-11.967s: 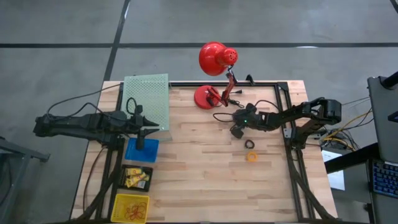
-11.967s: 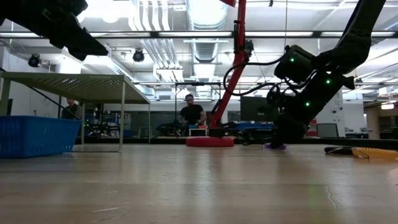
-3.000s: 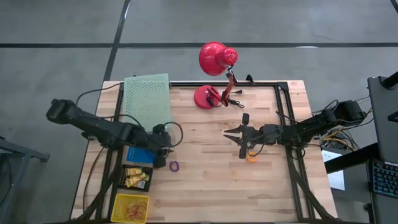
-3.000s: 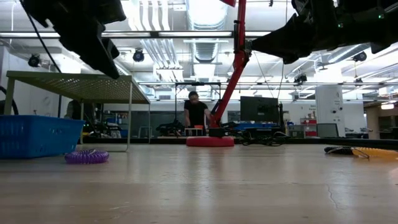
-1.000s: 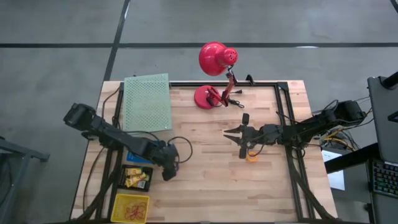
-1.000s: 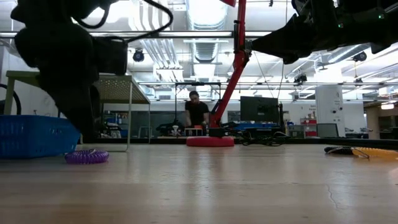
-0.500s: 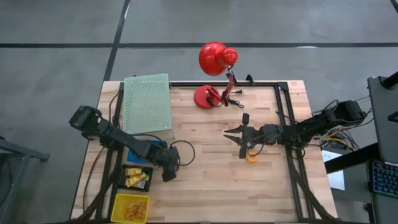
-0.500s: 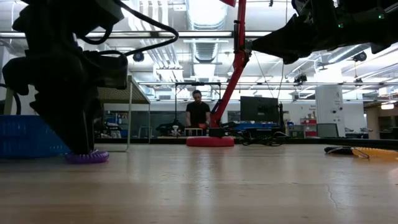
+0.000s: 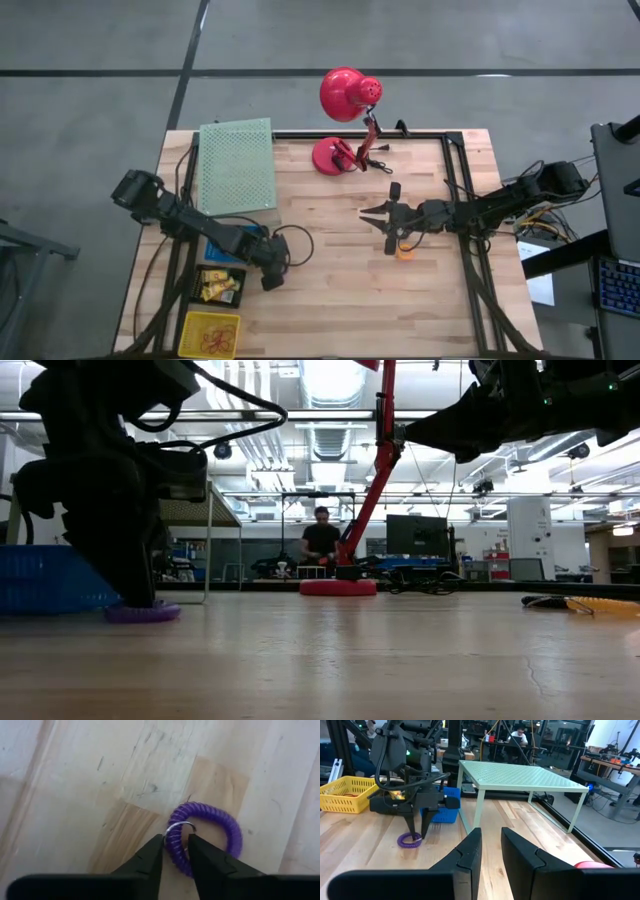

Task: Pick & Place Office Desk Supplies
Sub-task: Put the purple spring rubber band into the blue bin

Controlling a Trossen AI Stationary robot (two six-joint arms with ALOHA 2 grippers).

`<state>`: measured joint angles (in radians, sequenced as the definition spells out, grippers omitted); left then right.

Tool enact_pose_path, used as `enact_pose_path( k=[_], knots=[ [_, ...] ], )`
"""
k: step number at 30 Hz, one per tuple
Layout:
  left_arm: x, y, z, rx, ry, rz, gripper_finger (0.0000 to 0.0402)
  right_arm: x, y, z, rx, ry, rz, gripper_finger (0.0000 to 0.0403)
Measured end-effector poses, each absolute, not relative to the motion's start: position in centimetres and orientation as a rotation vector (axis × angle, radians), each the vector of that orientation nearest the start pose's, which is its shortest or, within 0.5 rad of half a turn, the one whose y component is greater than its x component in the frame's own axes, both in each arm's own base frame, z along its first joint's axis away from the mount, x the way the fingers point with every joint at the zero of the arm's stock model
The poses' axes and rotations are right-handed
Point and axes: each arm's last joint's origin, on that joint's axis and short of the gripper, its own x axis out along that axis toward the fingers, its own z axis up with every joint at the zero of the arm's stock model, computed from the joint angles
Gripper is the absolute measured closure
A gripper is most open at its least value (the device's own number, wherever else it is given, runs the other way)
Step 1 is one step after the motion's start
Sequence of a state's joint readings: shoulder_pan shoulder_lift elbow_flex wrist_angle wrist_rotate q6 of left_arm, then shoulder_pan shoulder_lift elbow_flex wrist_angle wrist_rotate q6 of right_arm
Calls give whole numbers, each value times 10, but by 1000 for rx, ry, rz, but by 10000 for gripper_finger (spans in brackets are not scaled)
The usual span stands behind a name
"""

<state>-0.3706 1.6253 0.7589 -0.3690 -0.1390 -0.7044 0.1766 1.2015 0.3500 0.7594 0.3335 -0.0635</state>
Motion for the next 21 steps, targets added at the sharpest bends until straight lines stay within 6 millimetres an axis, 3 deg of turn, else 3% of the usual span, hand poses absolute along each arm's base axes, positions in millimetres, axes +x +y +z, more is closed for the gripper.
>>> enact_pose_path(
  k=[9, 21],
  knots=[
    [254, -94, 129, -307, 1186, 224, 365, 224, 30, 196, -87, 94, -154, 335],
    [256, -95, 131, -314, 1169, 217, 368, 224, 30, 196, -87, 94, -153, 335]
  ],
)
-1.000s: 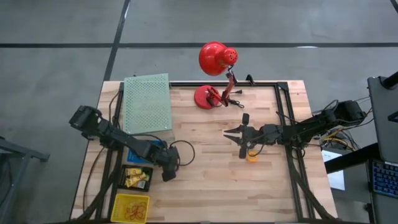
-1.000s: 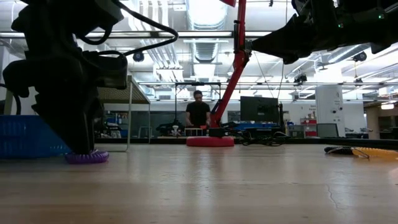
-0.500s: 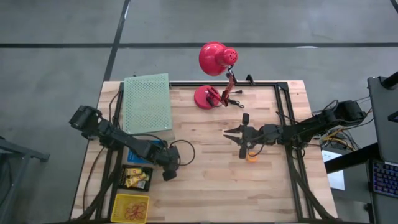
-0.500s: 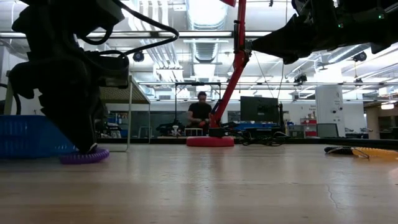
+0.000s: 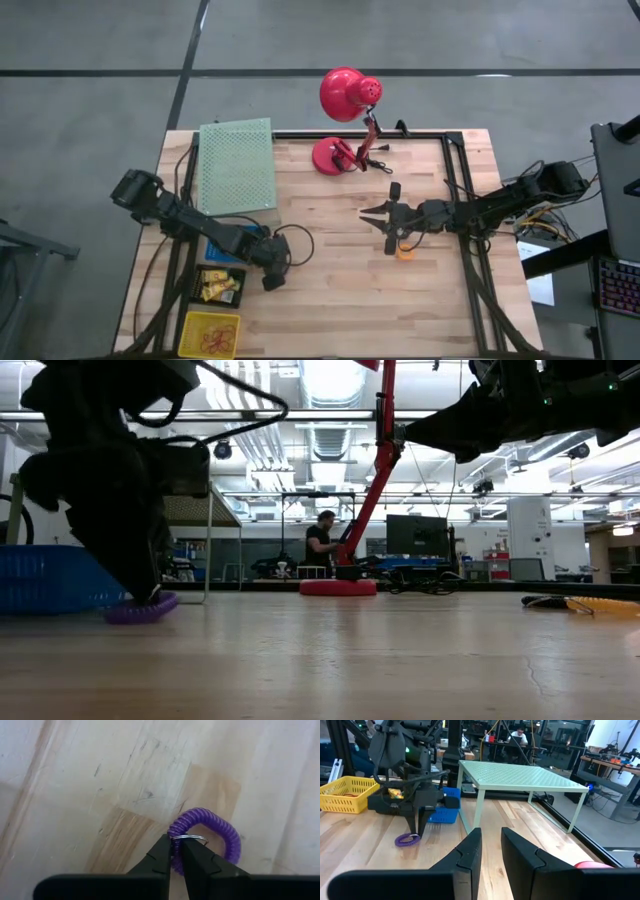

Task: Pick & Place Office Desk Supplies
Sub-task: Put the purple spring rubber band into the blue bin

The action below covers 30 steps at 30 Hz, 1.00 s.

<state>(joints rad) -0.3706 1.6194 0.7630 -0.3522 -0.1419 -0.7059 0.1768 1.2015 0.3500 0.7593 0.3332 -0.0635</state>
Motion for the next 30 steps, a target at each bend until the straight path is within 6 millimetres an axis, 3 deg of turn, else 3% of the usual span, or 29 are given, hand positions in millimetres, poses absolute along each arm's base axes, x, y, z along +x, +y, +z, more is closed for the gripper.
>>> enact_pose_path(
  k=[10, 17, 23, 30],
  knots=[
    [272, -100, 172, -249, 1127, 212, 368, 224, 30, 196, -87, 94, -154, 335],
    [273, -100, 213, -223, 1231, 333, 368, 224, 30, 196, -87, 94, -154, 335],
    [260, -96, 239, -323, 1255, 638, 368, 224, 30, 196, -87, 94, -153, 335],
    [226, -93, 249, -431, 1135, 767, 368, 224, 30, 196, -87, 94, -154, 335]
  ],
)
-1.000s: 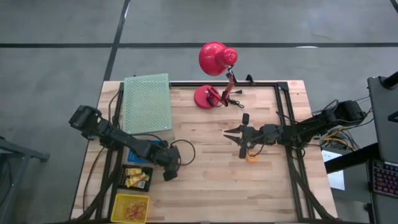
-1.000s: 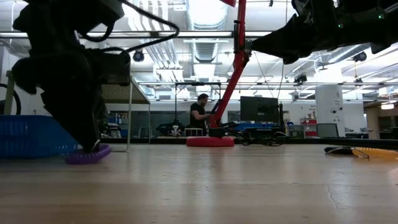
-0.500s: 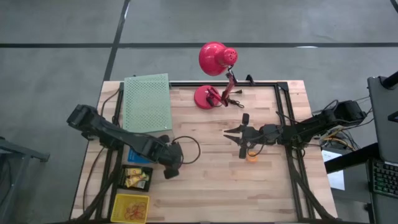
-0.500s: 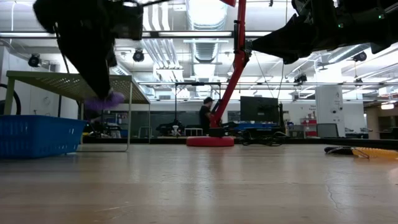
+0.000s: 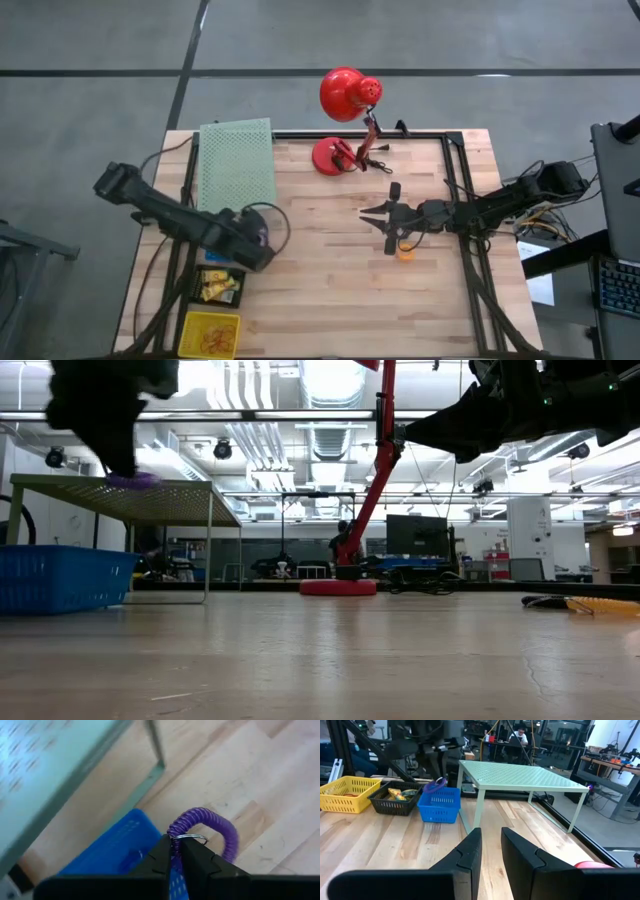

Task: Pick & Place Office Desk Supplies
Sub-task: Put the purple spring rubber band into the blue bin

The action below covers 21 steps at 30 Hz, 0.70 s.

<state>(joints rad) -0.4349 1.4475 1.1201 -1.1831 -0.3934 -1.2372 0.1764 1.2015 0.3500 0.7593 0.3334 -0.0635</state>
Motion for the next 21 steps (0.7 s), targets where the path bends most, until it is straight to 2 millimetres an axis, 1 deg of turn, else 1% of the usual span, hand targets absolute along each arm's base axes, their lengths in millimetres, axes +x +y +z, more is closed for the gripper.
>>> enact_pose_path(
  k=[4, 6, 10, 13, 16, 21],
  knots=[
    [198, -87, 246, -575, 1089, 832, 368, 224, 30, 196, -87, 94, -154, 335],
    [184, -83, 240, -644, 1095, 855, 368, 224, 30, 196, -87, 94, -154, 335],
    [165, -77, 225, -788, 1110, 881, 368, 224, 30, 196, -86, 93, -154, 335],
    [153, -73, 212, -848, 1136, 925, 368, 224, 30, 196, -87, 94, -154, 335],
    [147, -70, 204, -877, 1143, 967, 368, 224, 30, 196, -87, 94, -154, 335],
    [146, -69, 201, -882, 1142, 961, 368, 224, 30, 196, -87, 94, -154, 335]
  ],
)
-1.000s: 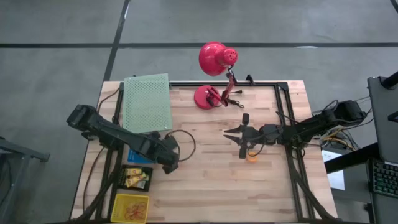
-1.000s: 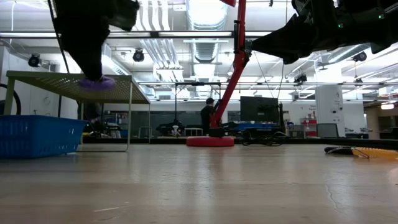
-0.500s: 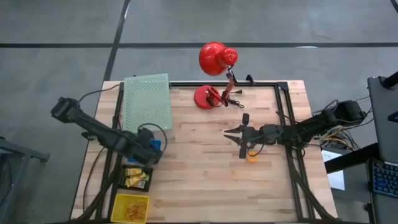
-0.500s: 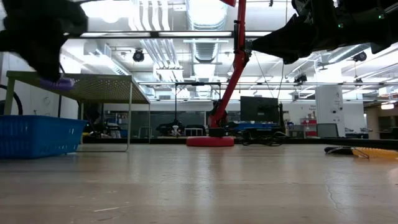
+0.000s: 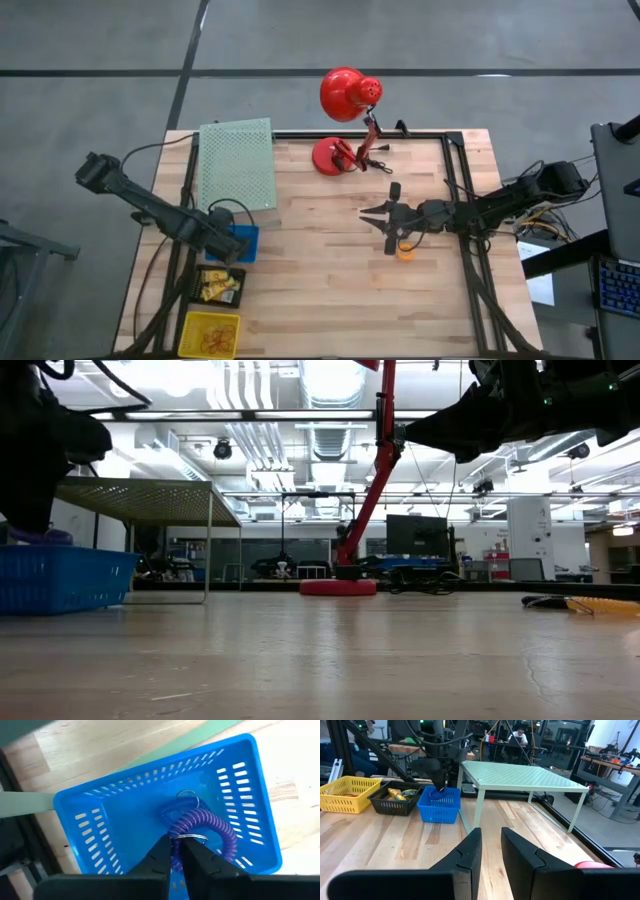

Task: Pick & Place Office Desk Supplies
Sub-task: Put the purple spring rubber band into the blue bin, then put the black spring rubber band into the blue bin

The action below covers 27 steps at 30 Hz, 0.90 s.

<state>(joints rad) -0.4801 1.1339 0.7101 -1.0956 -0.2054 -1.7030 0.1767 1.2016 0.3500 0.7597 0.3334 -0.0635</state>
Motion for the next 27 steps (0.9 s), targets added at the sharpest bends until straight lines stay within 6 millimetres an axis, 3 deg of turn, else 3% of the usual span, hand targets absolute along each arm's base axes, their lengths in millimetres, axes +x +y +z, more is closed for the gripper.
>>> enact_pose_path(
  k=[15, 27],
  knots=[
    [148, -70, 200, -895, 1129, 944, 289, 224, 30, 196, -87, 94, -154, 335],
    [149, -71, 200, -902, 1123, 934, 266, 224, 30, 196, -87, 94, -154, 335]
  ],
)
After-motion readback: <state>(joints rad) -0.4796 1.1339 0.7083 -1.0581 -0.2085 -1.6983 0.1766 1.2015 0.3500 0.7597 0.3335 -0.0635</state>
